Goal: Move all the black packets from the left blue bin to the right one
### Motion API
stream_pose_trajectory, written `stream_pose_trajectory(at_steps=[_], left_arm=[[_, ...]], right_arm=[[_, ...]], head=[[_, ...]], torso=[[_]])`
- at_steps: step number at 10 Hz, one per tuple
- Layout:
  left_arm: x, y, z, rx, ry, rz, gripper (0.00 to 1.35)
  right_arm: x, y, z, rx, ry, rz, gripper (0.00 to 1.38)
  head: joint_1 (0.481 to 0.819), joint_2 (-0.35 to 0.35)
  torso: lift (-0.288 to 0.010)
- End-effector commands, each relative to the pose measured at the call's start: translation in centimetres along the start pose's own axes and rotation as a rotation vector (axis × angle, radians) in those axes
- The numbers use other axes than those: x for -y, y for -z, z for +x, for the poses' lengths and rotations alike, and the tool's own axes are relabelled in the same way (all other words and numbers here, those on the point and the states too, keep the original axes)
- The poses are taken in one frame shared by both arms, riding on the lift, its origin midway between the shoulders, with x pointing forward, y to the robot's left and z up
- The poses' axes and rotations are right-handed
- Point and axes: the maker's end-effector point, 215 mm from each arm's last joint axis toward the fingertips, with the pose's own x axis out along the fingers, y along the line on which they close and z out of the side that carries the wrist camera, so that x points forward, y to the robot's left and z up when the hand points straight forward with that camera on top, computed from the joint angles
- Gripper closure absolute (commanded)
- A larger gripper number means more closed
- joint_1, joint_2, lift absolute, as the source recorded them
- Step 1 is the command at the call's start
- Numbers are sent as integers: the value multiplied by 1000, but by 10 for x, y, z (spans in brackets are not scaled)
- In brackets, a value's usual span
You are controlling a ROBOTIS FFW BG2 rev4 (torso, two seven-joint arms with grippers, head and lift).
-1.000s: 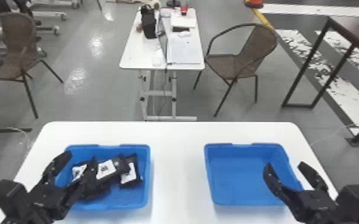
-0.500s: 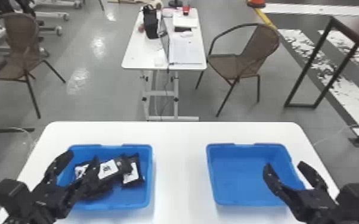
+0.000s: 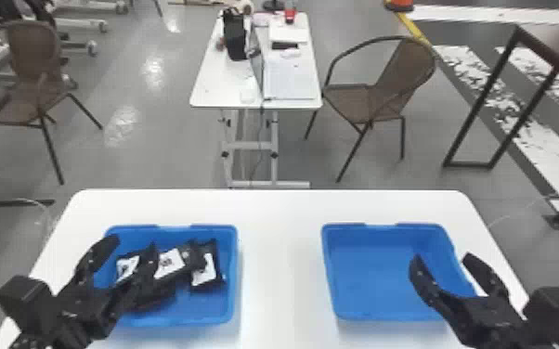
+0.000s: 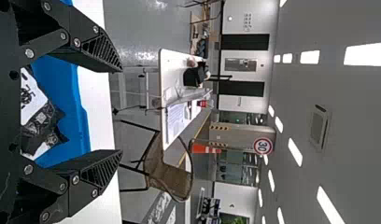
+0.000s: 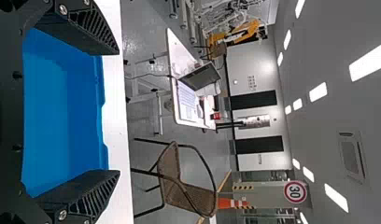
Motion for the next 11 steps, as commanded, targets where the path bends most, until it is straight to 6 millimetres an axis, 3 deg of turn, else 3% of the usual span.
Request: stream_pose_trajectory(at_steps=[1,11], left_arm=[[-2,17,3,-55,-3,-7,447],[-26,105,64,-463,71,155,452]], right_arm=[[-1,2,1,-7,-6,9,111],[-26,8,20,-19,-74,43,111]], head=[[695,-52],[695,-9]], torso=[[0],[0]])
